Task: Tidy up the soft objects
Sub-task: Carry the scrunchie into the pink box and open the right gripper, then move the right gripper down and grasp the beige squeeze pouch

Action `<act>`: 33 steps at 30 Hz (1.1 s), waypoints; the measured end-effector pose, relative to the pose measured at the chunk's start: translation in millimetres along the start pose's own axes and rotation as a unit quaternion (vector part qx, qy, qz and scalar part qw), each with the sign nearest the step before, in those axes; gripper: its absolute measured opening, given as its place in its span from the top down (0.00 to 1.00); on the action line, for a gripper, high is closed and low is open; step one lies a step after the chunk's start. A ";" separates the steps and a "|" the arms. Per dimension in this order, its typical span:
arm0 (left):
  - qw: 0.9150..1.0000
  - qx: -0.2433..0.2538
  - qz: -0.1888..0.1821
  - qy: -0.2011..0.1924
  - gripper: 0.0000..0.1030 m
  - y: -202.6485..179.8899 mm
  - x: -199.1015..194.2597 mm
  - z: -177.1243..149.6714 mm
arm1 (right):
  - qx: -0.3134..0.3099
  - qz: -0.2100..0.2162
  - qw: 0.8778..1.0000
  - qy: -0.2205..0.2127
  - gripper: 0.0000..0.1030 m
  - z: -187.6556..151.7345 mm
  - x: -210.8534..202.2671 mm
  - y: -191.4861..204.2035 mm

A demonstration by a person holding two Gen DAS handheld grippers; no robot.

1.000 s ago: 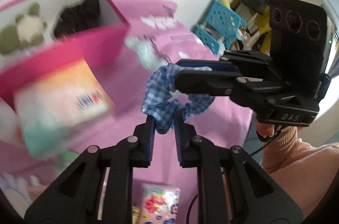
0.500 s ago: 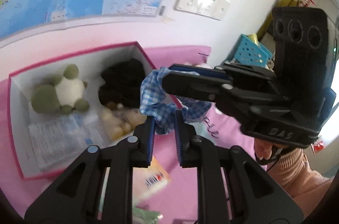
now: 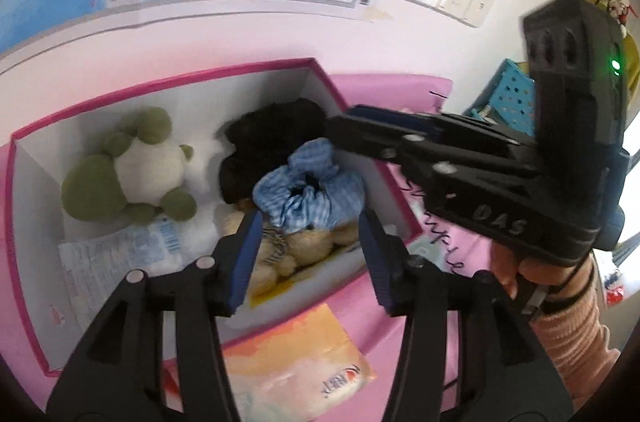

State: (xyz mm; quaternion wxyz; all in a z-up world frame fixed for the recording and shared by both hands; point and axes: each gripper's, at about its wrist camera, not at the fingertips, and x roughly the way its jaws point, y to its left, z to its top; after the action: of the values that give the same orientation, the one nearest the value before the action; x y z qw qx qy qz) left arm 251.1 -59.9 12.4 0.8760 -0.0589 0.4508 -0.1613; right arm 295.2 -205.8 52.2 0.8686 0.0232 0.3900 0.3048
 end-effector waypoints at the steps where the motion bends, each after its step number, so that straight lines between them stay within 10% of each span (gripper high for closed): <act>1: 1.000 0.001 0.000 0.000 0.50 1.1 -1.6 -1.8 | 0.002 -0.014 1.000 -0.009 0.75 -1.7 -4.3 -1.2; 17: 0.996 0.047 -0.039 -0.058 0.50 -5.4 -102.9 -83.0 | -0.020 0.097 0.995 -0.018 0.67 -61.0 -85.6 33.6; 33: 0.995 -0.095 -0.007 -0.017 0.49 65.9 -120.7 -192.7 | -0.075 0.204 0.970 0.110 0.67 -132.7 -42.0 122.4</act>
State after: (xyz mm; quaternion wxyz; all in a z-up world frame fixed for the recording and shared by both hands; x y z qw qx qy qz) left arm 45.0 50.7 -24.0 0.8727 -0.1474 0.4488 -0.1231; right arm 119.4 -155.5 22.0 0.7391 0.0041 0.4459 0.5049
